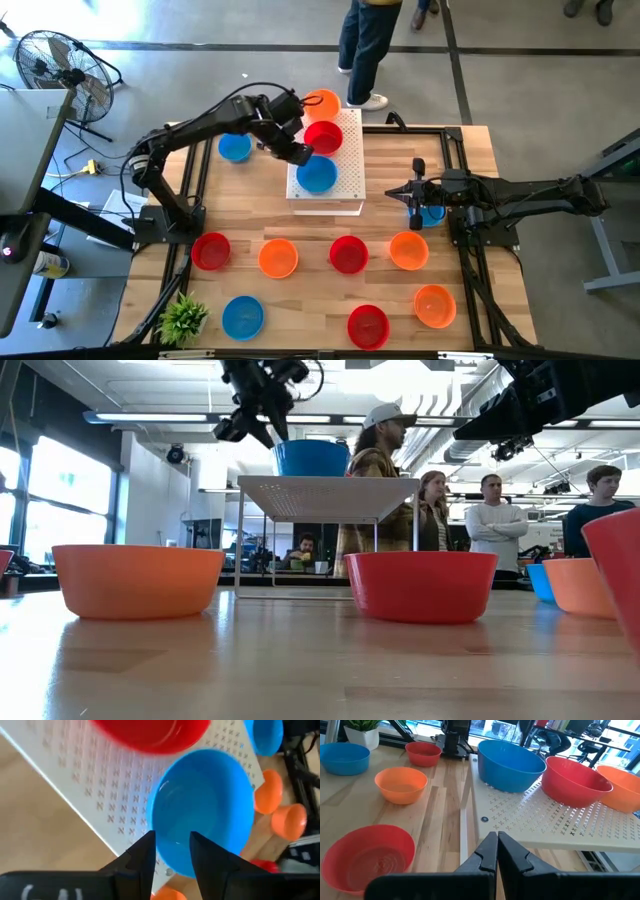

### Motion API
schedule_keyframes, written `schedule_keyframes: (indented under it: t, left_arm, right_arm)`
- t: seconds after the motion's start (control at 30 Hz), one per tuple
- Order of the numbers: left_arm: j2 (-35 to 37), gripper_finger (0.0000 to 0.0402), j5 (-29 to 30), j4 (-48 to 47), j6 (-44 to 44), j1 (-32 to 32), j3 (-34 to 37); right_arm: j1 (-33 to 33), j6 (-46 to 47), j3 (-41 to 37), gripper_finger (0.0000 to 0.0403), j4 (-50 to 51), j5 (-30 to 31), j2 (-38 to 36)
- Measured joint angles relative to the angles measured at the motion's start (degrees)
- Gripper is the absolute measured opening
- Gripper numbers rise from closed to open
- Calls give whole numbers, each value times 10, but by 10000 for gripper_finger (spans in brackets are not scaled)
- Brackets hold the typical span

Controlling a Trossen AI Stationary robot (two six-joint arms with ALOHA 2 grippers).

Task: Pick & Place Mini bowls
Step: Stack the red bowl on top of the other red bowl on the shelf

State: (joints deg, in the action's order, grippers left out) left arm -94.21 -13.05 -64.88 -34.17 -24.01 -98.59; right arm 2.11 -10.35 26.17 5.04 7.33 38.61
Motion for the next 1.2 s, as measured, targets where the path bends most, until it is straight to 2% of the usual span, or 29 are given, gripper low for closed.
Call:
schedule_keyframes:
  t: [0.17, 0.23, 0.33, 0.43, 0.6, 0.8, 0.93, 1.07, 1.2]
  left_arm:
    - [36, 98, 90, 13, 94, 33, 4]
    - [53, 74, 122, 43, 127, 50, 24]
    - [88, 31, 135, 121, 165, 77, 75]
    - [141, 6, 136, 197, 181, 92, 153]
    - [237, 15, 151, 350, 188, 97, 297]
    - [358, 2, 165, 516, 201, 98, 469]
    - [410, 2, 168, 640, 215, 98, 576]
    - [435, 2, 185, 754, 235, 98, 670]
    - [434, 2, 201, 874, 253, 97, 743]
  right_arm:
    - [0, 13, 0, 0, -2, 3, 0]
    - [0, 14, 0, 0, -2, 7, 0]
    - [0, 24, 0, 0, -2, 12, 0]
    - [0, 39, 0, 0, -2, 13, 0]
    - [0, 60, 0, 0, -1, 14, 0]
    - [0, 99, 0, 1, 0, 51, 0]
    - [0, 138, 1, 1, 14, 69, -2]
    - [0, 199, 30, 7, 112, 77, 1]
    - [-2, 262, 65, 46, 215, 72, 8]
